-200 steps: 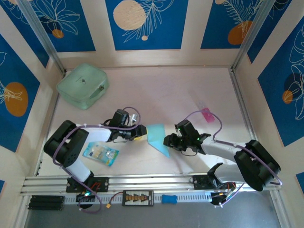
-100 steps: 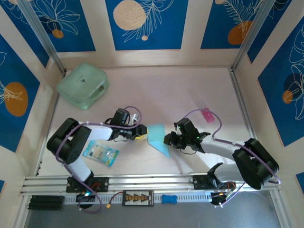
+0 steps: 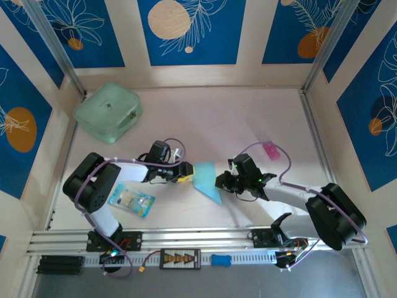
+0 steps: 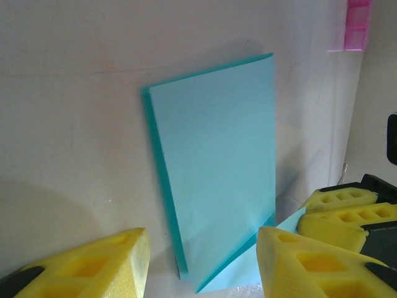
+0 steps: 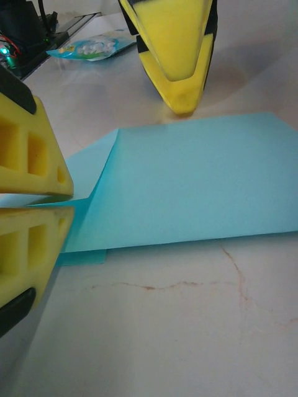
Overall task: Fold a paper plane with a square sheet of paper (pick it up from the middle)
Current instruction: Fourth fold the wing at the center of the table.
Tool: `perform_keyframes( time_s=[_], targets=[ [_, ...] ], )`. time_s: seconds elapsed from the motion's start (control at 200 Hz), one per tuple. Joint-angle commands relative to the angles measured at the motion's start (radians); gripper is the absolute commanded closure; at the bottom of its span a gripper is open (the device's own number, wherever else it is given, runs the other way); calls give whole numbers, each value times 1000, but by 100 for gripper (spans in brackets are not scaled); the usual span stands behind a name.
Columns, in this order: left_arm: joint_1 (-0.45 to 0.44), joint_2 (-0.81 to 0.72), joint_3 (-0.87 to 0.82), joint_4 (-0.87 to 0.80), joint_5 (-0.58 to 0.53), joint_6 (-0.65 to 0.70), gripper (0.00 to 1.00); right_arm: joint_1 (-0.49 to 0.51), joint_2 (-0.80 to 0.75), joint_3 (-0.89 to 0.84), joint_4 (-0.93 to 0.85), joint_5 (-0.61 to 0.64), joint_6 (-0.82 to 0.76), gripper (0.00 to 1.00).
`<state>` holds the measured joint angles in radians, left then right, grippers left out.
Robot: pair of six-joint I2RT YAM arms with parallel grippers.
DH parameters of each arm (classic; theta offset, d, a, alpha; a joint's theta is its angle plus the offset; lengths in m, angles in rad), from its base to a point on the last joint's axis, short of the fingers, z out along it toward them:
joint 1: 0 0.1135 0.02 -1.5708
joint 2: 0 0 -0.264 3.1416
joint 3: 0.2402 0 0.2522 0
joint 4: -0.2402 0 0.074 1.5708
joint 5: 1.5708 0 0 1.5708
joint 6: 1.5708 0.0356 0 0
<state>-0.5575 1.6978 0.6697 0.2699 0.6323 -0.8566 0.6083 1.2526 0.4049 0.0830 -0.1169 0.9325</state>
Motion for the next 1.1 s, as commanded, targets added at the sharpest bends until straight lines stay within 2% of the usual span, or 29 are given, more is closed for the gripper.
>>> perform_keyframes(
  time_s=[0.0, 0.42, 0.78, 0.995, 1.095],
  targets=[
    [-5, 24, 31, 7, 39, -5, 49, -12, -29, -32, 38, -33, -4, 86],
    [-21, 70, 59, 60, 85, -38, 51, -32, -42, -66, 72, -53, 10, 86],
    [-30, 91, 67, 111, 104, -69, 71, -35, -42, -67, 56, -47, 11, 84],
    [-29, 87, 61, 119, 86, -80, 84, -35, -53, -48, 2, -37, -3, 77],
    [-30, 72, 56, 112, 55, -79, 89, -35, -74, -42, -38, -23, -11, 70]
  ],
)
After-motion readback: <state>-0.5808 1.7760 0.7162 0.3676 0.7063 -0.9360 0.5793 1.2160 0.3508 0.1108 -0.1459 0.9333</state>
